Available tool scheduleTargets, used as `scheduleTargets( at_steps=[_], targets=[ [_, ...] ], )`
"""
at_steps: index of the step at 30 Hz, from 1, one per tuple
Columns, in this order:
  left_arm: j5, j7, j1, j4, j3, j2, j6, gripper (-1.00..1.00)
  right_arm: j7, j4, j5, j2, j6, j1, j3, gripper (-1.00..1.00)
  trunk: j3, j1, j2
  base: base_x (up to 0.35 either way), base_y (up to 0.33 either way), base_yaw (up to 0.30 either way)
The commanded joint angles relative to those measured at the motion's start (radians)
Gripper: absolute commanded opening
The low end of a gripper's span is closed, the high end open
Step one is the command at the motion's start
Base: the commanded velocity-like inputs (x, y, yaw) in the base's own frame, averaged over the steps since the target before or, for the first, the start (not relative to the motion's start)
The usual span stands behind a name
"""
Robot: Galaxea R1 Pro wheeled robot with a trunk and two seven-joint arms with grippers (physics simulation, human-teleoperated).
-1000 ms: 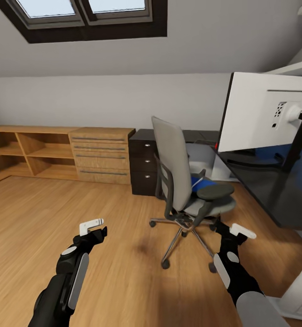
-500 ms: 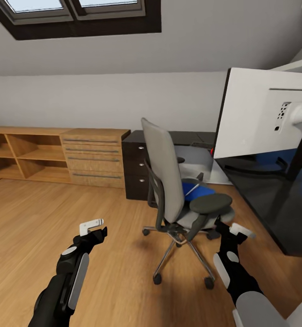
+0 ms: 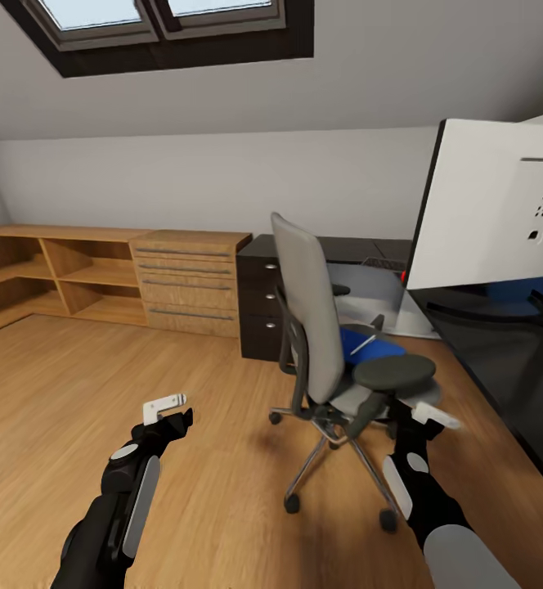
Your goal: In the bedroom, organize the workspace by keeping the computer under the desk, ensuring the monitor is on the desk, placing the keyboard on the desk next to the monitor, placing the mouse on the desk next to the keyboard, moving the folder from the swivel chair onto the desk next to the mouse, stacking the notebook on top of the folder with the pen on top of the notebook, and positioning the swivel chair next to the desk.
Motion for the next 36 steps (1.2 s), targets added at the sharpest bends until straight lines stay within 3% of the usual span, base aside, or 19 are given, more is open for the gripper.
scheduleTargets(
  at_steps=[1, 7, 13, 18, 20, 26, 36],
  targets=[
    [0.009, 0.006, -0.001, -0.002, 0.000, 0.000, 0.004, 1.00, 0.004, 0.000, -0.009, 0.001, -0.006, 0.000, 0.000, 1.00, -0.001, 0.000, 0.000, 0.000, 0.000, 0.269],
    [0.010, 0.006, -0.001, -0.002, 0.000, 0.000, 0.005, 1.00, 0.007, 0.000, -0.009, 0.004, -0.006, -0.001, 0.000, 1.00, -0.001, 0.000, 0.000, 0.000, 0.000, 0.272],
    [0.010, 0.005, -0.001, -0.002, 0.000, -0.001, 0.006, 1.00, 0.010, 0.002, -0.009, 0.025, -0.006, 0.000, 0.005, 1.00, -0.001, 0.000, 0.000, 0.000, 0.000, 0.273],
    [0.010, 0.005, -0.001, -0.001, -0.001, -0.002, 0.006, 1.00, 0.005, 0.009, -0.010, 0.035, -0.006, 0.000, 0.067, 1.00, -0.001, 0.000, 0.000, 0.000, 0.000, 0.273],
    [0.010, 0.005, -0.001, -0.001, 0.000, -0.001, 0.006, 1.00, 0.005, 0.011, -0.010, 0.036, -0.005, 0.000, 0.075, 1.00, -0.001, 0.000, 0.000, 0.000, 0.000, 0.274],
    [0.010, 0.005, -0.001, -0.001, 0.000, -0.001, 0.006, 1.00, 0.004, 0.012, -0.009, 0.067, -0.004, 0.000, 0.080, 1.00, -0.001, 0.000, 0.000, 0.000, 0.000, 0.275],
    [0.010, 0.006, -0.001, -0.001, 0.000, -0.001, 0.006, 1.00, 0.004, 0.011, -0.009, 0.070, -0.004, 0.000, 0.080, 1.00, -0.001, 0.000, 0.000, 0.000, 0.000, 0.256]
  ],
)
